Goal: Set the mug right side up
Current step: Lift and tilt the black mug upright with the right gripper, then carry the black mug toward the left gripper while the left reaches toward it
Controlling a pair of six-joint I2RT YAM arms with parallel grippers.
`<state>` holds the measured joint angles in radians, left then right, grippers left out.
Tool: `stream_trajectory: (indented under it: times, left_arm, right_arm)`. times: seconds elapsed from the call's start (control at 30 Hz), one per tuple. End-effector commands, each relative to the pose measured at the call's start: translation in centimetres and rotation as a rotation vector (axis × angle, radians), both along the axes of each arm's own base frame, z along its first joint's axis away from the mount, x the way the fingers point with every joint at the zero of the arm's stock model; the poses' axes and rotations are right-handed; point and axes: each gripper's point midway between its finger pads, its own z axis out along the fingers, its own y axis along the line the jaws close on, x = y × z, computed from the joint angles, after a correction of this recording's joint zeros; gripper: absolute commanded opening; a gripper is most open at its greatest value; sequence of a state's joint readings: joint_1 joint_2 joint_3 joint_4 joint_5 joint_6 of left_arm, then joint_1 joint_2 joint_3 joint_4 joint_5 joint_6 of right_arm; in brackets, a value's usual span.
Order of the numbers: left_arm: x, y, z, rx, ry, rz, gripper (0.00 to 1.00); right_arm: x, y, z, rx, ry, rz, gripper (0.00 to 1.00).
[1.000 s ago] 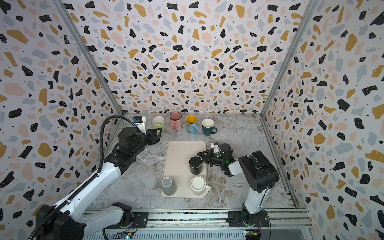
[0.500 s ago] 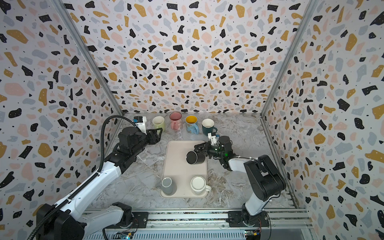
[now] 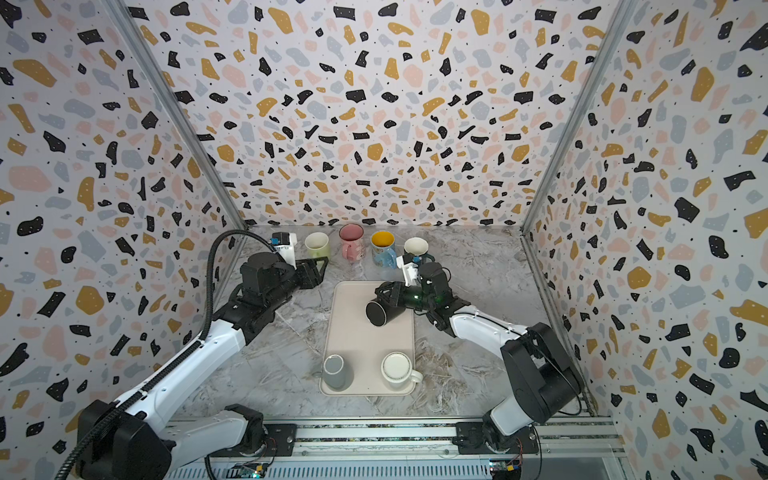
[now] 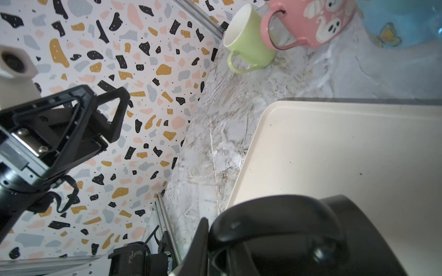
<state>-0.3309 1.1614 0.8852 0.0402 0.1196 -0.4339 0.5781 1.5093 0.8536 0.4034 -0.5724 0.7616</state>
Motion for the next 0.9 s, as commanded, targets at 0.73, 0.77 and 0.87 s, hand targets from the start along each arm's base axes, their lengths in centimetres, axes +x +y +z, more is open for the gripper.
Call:
stream_trajectory:
  times: [0.73,0.77,0.87]
  left_arm:
    - [-4.8,-5.5,0.9,0.167,0.119,-0.496,0.64]
    - [-5.1,-5.6,0.9,0.165,0.121,-0.506,0.64]
    - [-6.2,-6.5,1.0,0.158,0.120,-0.567,0.64]
  right_arm:
    - [-5.6,3.7,8.4,-0.445,-0.942,0.229,0.00]
    - [-5.6,3.9,8.4,-0.453,-0.952,0.237,0.00]
    - [-6.1,4.3,8.4,-0.463,-0.978,0.256,0.00]
